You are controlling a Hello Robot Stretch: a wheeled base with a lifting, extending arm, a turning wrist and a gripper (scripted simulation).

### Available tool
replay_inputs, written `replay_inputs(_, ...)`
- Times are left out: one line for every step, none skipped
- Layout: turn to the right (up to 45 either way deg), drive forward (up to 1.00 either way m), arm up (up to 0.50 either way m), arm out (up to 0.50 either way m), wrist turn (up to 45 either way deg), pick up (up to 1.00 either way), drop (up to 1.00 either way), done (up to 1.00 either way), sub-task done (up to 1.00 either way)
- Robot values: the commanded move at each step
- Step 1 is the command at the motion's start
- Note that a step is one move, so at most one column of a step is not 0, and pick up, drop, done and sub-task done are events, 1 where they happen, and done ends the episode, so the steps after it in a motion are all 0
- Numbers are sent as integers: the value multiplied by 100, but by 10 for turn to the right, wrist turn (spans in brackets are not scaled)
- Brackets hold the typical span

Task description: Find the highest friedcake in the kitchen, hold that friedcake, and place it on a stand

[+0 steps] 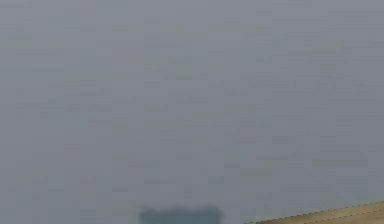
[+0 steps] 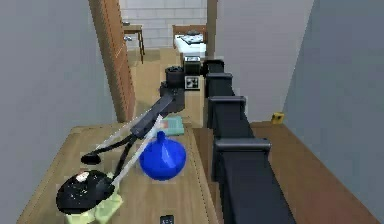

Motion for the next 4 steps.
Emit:
replay_inputs(0,0,0,0,450,0,0,0,0)
replay_inputs(0,0,0,0,240,0,0,0,0)
replay_inputs(0,0,-28,0,0,0,0,0,0)
replay_inputs(0,0,0,0,0,0,100,0,0)
